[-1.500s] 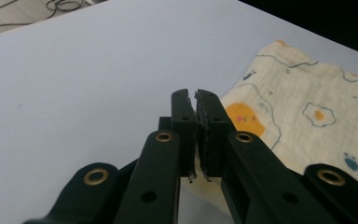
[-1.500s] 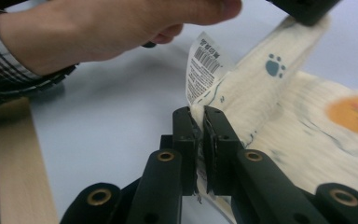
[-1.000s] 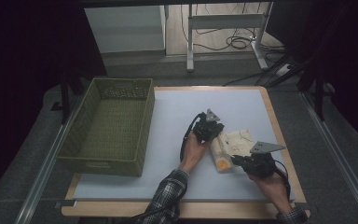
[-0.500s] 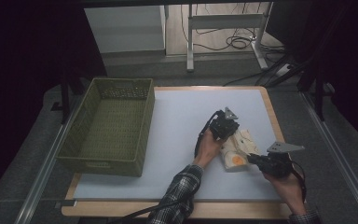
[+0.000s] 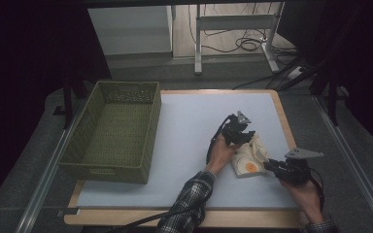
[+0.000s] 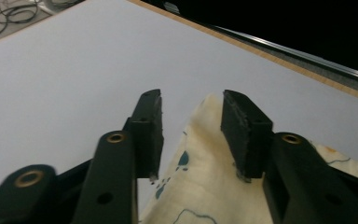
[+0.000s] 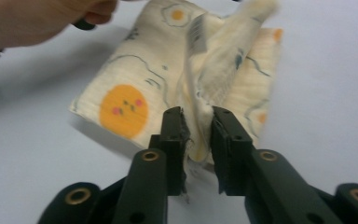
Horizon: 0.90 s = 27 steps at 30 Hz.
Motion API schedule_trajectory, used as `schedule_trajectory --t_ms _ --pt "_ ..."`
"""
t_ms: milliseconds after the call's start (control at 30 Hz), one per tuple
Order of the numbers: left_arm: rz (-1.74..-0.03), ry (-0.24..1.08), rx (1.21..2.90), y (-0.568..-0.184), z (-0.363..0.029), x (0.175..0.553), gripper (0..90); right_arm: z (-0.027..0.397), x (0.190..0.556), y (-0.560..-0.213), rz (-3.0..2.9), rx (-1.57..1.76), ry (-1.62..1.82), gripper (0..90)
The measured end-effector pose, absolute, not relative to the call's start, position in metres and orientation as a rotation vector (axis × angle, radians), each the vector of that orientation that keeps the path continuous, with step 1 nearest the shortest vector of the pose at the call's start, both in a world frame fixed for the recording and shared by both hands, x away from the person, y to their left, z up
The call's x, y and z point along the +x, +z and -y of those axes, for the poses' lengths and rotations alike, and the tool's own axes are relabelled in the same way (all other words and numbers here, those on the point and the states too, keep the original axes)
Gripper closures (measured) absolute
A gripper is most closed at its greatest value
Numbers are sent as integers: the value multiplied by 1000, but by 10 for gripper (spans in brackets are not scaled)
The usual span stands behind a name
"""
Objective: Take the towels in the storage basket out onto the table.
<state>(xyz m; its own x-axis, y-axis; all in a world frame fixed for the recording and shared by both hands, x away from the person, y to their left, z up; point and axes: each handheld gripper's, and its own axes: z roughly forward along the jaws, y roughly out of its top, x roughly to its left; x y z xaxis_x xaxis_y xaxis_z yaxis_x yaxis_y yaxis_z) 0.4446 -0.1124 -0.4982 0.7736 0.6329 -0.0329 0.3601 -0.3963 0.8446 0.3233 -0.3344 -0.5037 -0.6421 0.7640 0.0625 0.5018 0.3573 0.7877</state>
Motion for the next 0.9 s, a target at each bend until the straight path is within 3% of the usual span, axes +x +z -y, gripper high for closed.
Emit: schedule_trajectory --t_ms 200,467,800,900 --pt "-770 380 2020 -498 94 442 497 355 320 -504 -2273 1181 1138 663" --pt "-774 349 2057 -502 69 432 497 377 317 -497 -2216 1245 1094 616" --pt "-777 270 2114 -517 58 430 655 353 340 -499 -2270 1229 1092 629" --pt "-774 278 2157 -522 58 431 761 347 349 -507 -2304 1237 1050 792"
